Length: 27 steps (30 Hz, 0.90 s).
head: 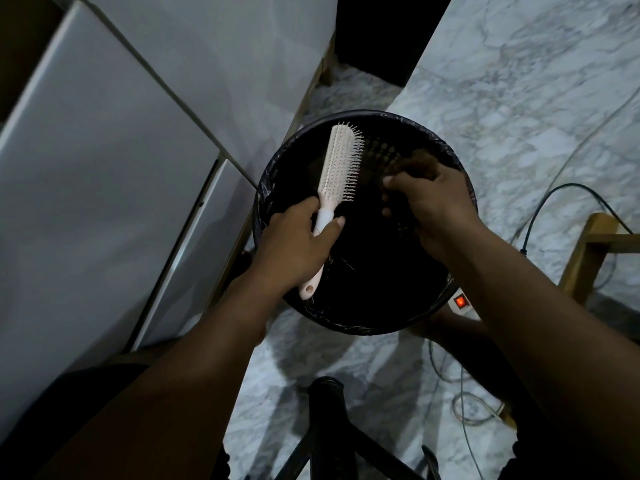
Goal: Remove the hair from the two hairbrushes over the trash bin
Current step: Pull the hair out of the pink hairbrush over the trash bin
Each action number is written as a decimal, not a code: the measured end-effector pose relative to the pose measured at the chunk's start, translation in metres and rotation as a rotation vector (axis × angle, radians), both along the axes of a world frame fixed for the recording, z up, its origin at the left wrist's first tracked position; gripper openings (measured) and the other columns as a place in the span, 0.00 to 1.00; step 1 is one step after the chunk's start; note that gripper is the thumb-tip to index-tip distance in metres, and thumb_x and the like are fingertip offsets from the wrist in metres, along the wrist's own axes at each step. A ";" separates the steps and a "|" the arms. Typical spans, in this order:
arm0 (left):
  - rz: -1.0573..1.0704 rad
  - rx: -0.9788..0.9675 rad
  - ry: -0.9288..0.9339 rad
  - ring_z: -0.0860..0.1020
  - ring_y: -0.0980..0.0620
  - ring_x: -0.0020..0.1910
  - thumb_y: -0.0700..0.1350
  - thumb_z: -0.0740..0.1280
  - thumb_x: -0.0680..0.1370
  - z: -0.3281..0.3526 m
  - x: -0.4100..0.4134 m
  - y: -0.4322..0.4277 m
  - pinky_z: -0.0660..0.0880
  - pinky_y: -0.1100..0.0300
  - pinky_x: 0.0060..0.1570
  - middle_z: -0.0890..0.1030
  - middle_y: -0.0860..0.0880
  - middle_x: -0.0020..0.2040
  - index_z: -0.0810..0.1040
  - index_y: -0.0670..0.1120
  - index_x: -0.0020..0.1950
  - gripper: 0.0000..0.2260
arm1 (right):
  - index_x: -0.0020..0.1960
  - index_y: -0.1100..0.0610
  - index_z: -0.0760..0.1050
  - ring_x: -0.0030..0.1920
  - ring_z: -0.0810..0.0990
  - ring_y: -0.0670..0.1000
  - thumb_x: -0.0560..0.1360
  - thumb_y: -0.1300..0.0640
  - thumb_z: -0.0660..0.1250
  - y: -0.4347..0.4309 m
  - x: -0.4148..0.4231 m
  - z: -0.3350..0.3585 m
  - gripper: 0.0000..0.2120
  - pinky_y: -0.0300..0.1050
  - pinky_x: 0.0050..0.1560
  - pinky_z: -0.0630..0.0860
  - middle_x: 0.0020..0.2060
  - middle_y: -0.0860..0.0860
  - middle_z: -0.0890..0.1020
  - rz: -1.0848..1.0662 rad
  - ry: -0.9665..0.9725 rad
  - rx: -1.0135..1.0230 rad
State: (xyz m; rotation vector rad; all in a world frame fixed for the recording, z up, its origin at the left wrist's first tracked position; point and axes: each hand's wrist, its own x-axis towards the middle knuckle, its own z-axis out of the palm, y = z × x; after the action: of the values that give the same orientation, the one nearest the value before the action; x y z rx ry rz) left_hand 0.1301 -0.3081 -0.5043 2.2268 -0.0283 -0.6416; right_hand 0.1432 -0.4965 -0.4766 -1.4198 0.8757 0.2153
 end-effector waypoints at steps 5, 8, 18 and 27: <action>-0.005 0.026 0.016 0.77 0.56 0.34 0.59 0.67 0.79 -0.002 -0.001 0.002 0.67 0.59 0.34 0.78 0.54 0.33 0.75 0.50 0.43 0.13 | 0.58 0.60 0.77 0.41 0.84 0.52 0.70 0.62 0.77 0.002 -0.006 -0.007 0.18 0.44 0.36 0.82 0.45 0.54 0.84 0.192 0.166 -0.079; -0.009 0.040 0.023 0.78 0.52 0.37 0.59 0.67 0.79 -0.002 0.000 0.002 0.69 0.58 0.36 0.78 0.55 0.33 0.74 0.51 0.43 0.13 | 0.62 0.56 0.74 0.50 0.84 0.53 0.69 0.56 0.79 -0.001 -0.006 -0.014 0.24 0.51 0.53 0.83 0.51 0.53 0.82 0.245 0.221 -0.254; -0.073 -0.103 0.170 0.78 0.59 0.37 0.56 0.69 0.79 -0.001 0.000 -0.003 0.71 0.60 0.37 0.80 0.56 0.37 0.78 0.57 0.43 0.07 | 0.62 0.58 0.76 0.46 0.85 0.49 0.69 0.45 0.78 0.008 -0.005 -0.013 0.27 0.47 0.41 0.80 0.52 0.52 0.84 0.214 0.111 -0.058; -0.052 -0.324 0.226 0.75 0.58 0.33 0.54 0.70 0.79 -0.003 0.000 -0.005 0.72 0.57 0.40 0.79 0.55 0.35 0.81 0.49 0.48 0.08 | 0.46 0.67 0.82 0.40 0.83 0.58 0.71 0.55 0.78 0.012 -0.009 -0.013 0.15 0.51 0.44 0.82 0.45 0.69 0.85 0.066 0.005 0.019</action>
State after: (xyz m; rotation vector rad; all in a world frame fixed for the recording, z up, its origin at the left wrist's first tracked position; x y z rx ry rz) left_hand 0.1305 -0.3136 -0.5077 1.8386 -0.0709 -0.8499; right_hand 0.1341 -0.4840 -0.4894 -1.4317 0.8297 0.2765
